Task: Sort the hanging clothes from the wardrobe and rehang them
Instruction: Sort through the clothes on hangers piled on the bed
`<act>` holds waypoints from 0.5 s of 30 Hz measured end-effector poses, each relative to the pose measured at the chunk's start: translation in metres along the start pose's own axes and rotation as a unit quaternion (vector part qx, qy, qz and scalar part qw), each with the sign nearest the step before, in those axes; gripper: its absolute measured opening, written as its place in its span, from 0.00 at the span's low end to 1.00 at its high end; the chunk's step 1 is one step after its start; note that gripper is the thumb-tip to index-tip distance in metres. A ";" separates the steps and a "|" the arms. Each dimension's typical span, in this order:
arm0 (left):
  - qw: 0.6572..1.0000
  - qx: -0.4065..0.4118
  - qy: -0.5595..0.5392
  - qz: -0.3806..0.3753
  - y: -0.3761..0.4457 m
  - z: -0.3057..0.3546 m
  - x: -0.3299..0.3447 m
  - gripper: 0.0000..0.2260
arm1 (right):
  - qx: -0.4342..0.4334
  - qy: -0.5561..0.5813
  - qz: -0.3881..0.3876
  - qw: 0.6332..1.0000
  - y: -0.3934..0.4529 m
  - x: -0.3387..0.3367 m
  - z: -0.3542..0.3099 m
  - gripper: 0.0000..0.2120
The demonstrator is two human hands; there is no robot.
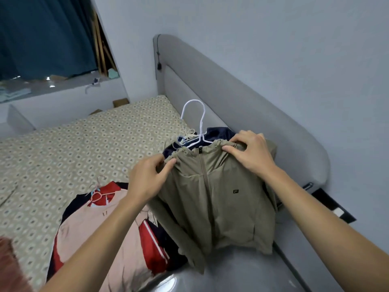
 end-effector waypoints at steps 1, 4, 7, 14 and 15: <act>1.000 -0.004 0.000 -0.007 0.010 -0.003 0.005 0.25 | -0.001 0.000 -0.007 1.000 0.010 0.004 0.007 0.14; 1.000 -0.017 -0.002 -0.018 0.043 -0.020 0.022 0.24 | 0.008 -0.004 -0.032 0.999 0.041 0.019 0.028 0.11; 0.998 -0.042 -0.017 -0.033 0.079 -0.038 0.038 0.23 | 0.022 -0.008 -0.059 0.998 0.073 0.034 0.046 0.11; 0.997 -0.046 -0.056 -0.012 0.162 -0.061 0.054 0.18 | 0.023 -0.023 -0.082 0.996 0.173 0.052 0.086 0.21; 0.997 -0.047 -0.055 -0.009 0.176 -0.066 0.058 0.17 | 0.025 -0.019 -0.082 0.996 0.188 0.056 0.092 0.21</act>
Point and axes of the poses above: each hand's wrist, its own y-axis towards the middle knuckle, its own x-axis out of the palm, z = x × y, the point moved 3 cm from there along y, towards the middle knuckle, and after that the axes turned 12 degrees about -z, right-handed, at the moved point
